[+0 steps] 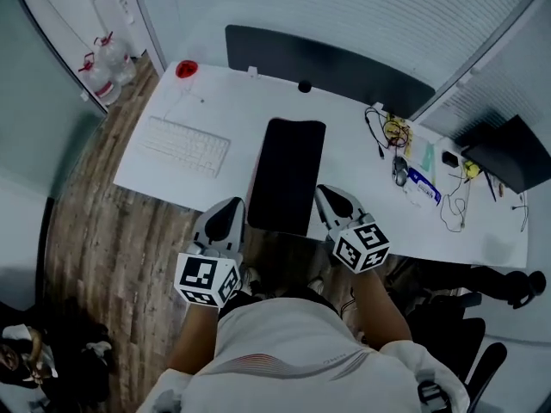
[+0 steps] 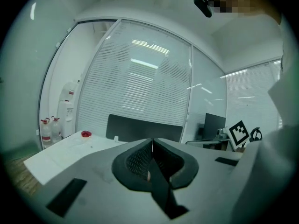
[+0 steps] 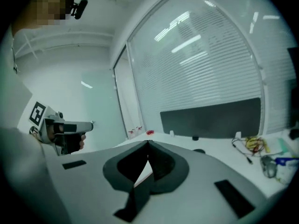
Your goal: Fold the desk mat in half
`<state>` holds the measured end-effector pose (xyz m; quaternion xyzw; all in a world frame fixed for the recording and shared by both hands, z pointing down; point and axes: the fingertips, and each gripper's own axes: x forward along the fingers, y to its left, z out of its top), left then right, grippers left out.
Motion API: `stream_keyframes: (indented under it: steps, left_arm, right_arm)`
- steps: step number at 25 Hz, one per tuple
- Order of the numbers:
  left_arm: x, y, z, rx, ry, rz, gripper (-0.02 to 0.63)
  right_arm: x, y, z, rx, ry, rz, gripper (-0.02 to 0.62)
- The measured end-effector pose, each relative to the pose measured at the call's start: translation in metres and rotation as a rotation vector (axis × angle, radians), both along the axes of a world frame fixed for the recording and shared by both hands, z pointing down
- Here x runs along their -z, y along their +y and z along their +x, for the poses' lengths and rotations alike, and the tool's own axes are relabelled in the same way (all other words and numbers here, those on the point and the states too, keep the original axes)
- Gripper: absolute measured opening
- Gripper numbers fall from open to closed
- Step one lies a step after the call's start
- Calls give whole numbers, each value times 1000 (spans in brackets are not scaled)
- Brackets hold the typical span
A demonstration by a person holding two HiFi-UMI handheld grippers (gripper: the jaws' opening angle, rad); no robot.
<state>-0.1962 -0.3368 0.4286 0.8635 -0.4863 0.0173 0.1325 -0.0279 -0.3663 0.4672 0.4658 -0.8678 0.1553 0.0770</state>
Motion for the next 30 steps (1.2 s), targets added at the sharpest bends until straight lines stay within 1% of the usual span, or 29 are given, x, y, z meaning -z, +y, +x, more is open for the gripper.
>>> stream_keyframes:
  steps: [3, 8, 10, 13, 17, 21, 24, 28, 30]
  left_arm:
    - [16, -3, 41, -66, 1, 40, 17]
    - [43, -7, 101, -151, 0, 104, 15]
    - [51, -8, 119, -170, 5, 121, 15]
    - [59, -9, 141, -192, 10, 139, 15]
    - [63, -6, 164, -218, -13, 167, 15]
    - [63, -1, 178, -230, -19, 167, 15]
    - [63, 2, 179, -227, -17, 170, 15]
    - [62, 3, 177, -214, -2, 153, 16]
    - [62, 4, 177, -211, 2, 151, 17]
  right_arm:
    - [37, 6, 45, -88, 8, 78, 51]
    - [84, 23, 116, -227, 28, 164, 51]
    - [98, 32, 139, -266, 43, 192, 51]
    - [111, 44, 163, -300, 77, 227, 51]
    - [116, 50, 182, -322, 74, 245, 51]
    - [112, 54, 188, -328, 74, 240, 51]
    - [114, 55, 189, -326, 89, 251, 51]
    - [118, 54, 182, -320, 132, 277, 51]
    - [119, 54, 180, -315, 130, 280, 51]
